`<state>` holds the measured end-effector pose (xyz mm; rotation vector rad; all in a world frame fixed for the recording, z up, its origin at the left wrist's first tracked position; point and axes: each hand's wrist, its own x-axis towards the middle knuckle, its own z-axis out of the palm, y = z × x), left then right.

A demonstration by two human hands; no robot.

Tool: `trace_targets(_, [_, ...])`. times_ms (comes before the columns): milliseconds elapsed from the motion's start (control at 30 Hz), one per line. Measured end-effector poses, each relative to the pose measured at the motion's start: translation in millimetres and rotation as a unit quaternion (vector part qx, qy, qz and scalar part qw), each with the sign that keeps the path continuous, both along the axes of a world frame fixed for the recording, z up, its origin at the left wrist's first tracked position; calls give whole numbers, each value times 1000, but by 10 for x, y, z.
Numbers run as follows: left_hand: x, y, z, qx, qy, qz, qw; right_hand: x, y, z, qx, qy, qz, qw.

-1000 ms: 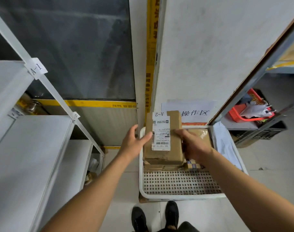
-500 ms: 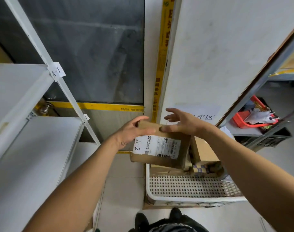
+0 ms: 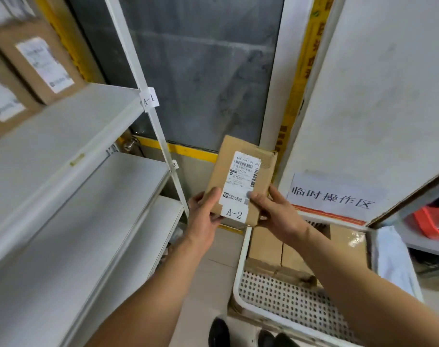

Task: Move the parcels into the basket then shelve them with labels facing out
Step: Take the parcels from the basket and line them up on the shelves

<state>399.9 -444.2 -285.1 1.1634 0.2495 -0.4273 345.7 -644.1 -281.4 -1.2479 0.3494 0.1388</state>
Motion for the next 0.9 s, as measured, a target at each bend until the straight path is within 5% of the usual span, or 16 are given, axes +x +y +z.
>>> trace_targets(333, [-623, 417, 438, 202, -163, 39, 965, 128, 126, 259, -57, -71, 181, 979])
trace_targets(900, [-1984, 2449, 1221, 276, -244, 320, 873, -110, 2541, 1420, -100, -240, 435, 862])
